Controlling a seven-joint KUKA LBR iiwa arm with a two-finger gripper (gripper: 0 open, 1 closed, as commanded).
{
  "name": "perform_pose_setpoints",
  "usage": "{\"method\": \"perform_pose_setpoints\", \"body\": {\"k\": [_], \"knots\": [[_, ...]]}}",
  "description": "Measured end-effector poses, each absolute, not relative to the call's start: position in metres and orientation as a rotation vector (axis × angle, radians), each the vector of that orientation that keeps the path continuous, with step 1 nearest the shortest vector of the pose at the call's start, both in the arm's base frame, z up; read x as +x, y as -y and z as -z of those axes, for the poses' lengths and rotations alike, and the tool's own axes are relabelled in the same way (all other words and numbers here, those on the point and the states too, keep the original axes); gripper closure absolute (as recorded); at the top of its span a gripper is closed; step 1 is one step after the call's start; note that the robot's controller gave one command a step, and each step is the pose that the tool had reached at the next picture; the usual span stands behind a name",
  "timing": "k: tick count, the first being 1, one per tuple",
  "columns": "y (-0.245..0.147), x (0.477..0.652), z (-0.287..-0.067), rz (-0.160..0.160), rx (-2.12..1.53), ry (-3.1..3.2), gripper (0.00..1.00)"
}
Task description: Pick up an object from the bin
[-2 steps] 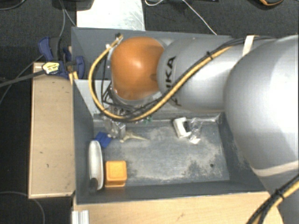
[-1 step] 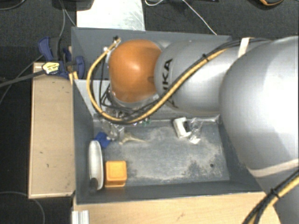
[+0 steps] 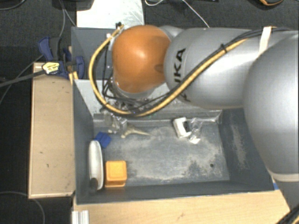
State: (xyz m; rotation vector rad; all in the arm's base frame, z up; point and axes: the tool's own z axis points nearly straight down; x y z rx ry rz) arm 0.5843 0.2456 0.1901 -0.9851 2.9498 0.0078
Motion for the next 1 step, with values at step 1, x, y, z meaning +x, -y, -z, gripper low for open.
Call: {"method": "perform_pose_setpoints", "body": {"k": [1], "knots": [[-0.2359,0.5931,-0.1775,-0.007,-1.029,-2.948,1.00]]}}
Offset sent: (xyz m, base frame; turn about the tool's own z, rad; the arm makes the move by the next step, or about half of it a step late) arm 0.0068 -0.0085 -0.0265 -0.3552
